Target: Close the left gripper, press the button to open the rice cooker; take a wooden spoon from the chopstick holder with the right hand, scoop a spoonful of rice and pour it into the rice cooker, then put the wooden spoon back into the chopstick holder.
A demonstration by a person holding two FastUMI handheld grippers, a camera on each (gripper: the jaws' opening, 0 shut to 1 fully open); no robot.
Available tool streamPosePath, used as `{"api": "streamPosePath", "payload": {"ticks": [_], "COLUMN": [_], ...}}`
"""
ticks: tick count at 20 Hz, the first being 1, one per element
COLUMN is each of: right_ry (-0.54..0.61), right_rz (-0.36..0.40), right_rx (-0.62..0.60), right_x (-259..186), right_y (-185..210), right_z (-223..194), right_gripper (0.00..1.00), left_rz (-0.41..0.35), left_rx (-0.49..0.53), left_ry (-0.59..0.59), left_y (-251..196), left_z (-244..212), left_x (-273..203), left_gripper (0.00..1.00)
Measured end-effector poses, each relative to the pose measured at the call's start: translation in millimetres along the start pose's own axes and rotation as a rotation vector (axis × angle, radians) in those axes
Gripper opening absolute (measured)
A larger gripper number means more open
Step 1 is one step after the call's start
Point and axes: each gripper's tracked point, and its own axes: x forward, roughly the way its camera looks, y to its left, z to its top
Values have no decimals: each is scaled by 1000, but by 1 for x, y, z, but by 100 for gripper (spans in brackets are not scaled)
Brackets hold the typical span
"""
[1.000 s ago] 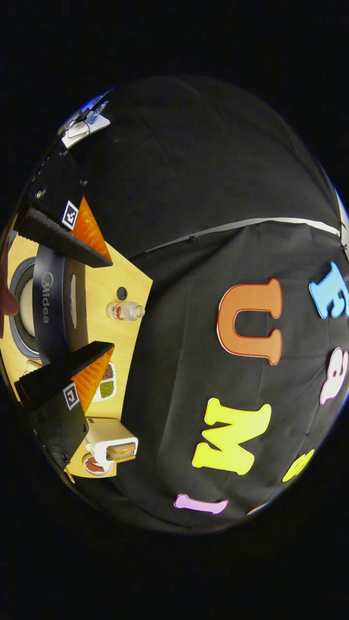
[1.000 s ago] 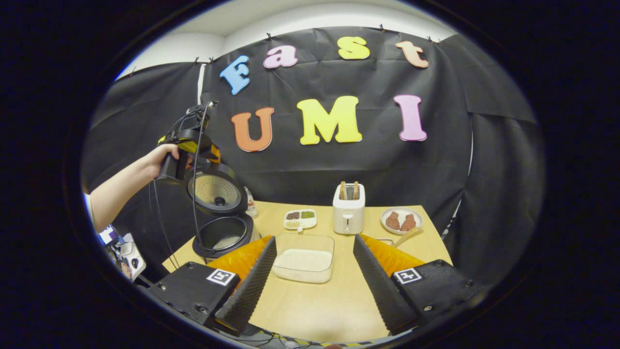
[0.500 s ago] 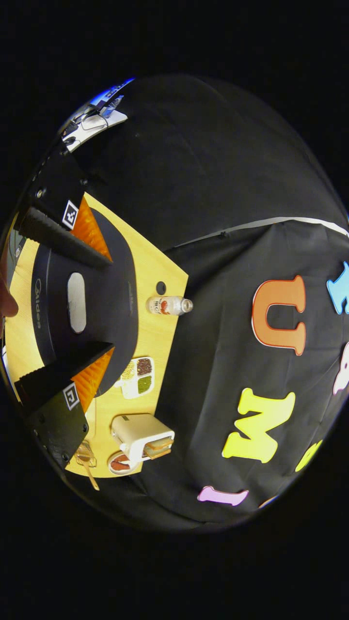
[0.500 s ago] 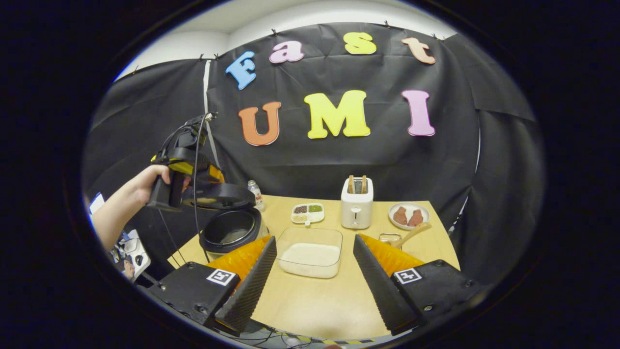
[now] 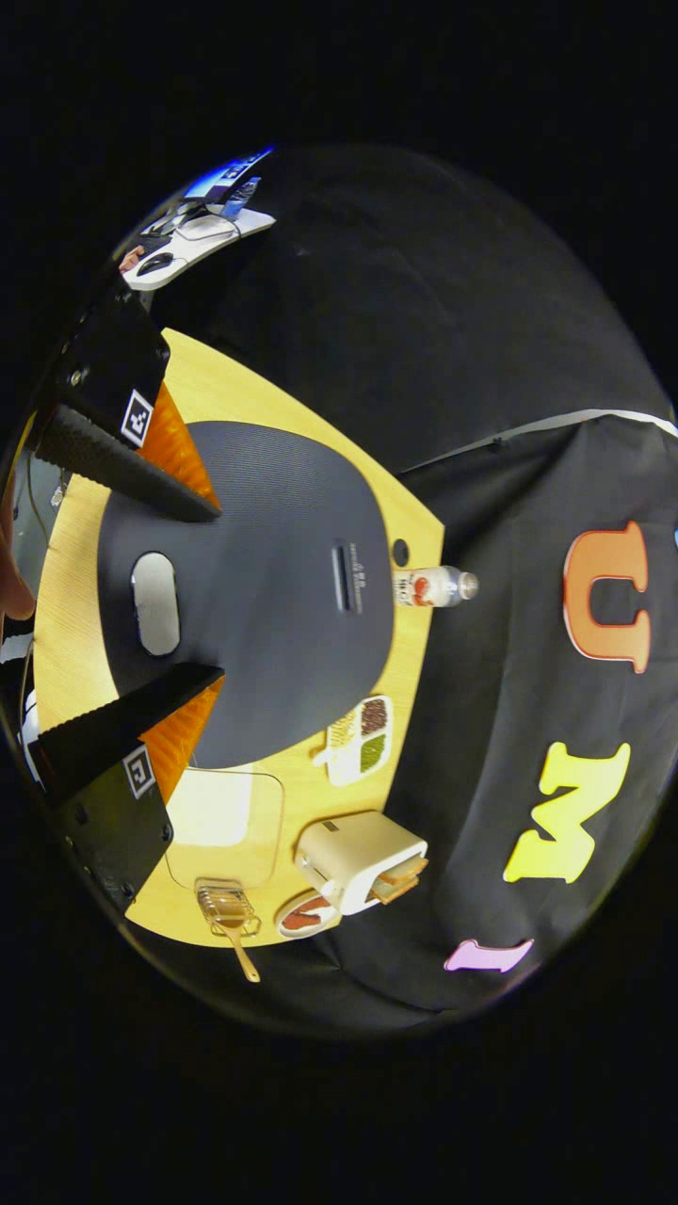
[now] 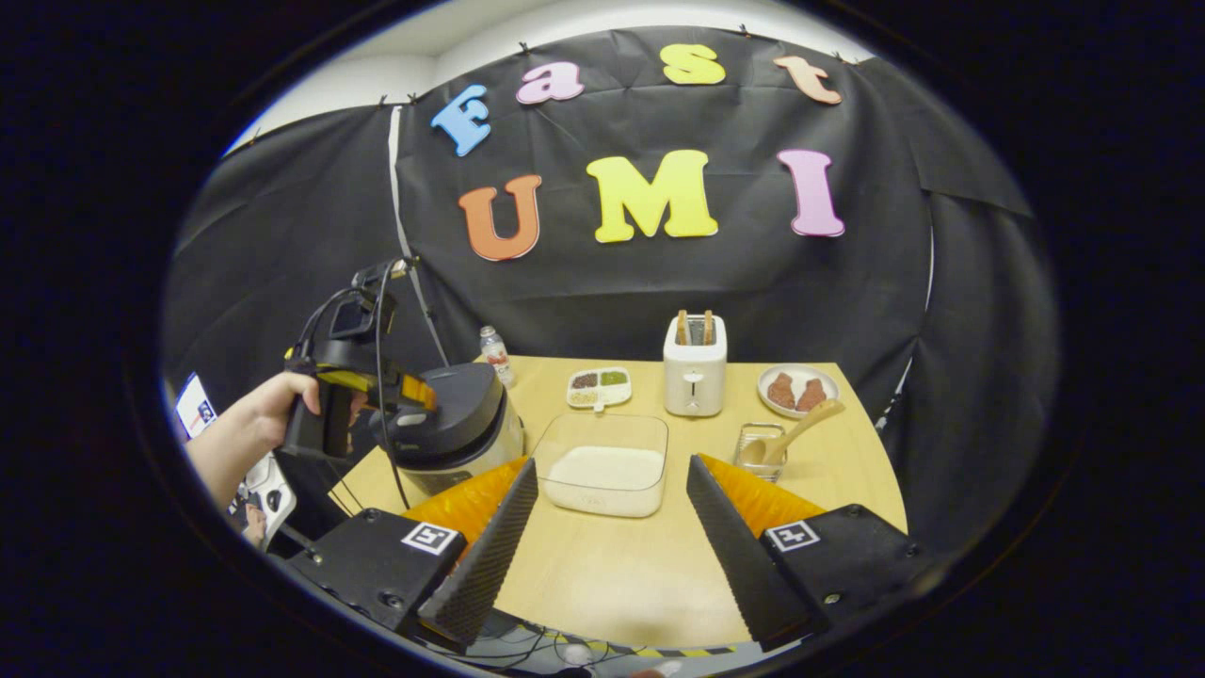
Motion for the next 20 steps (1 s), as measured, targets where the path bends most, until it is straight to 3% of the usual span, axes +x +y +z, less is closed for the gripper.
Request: {"api": "streamPosePath", "payload": {"ticks": [20], "right_ry": [37], "right_rz": [8], "right_rx": [26], "right_x": [8], "right_y": [-1], "right_z": [-10], "right_gripper": [100], "left_rz": [19], "left_rx": [-18], "left_ry": [-53], "left_y": [8], "left_z": [4], "left_x": [0], "left_gripper": [99]}}
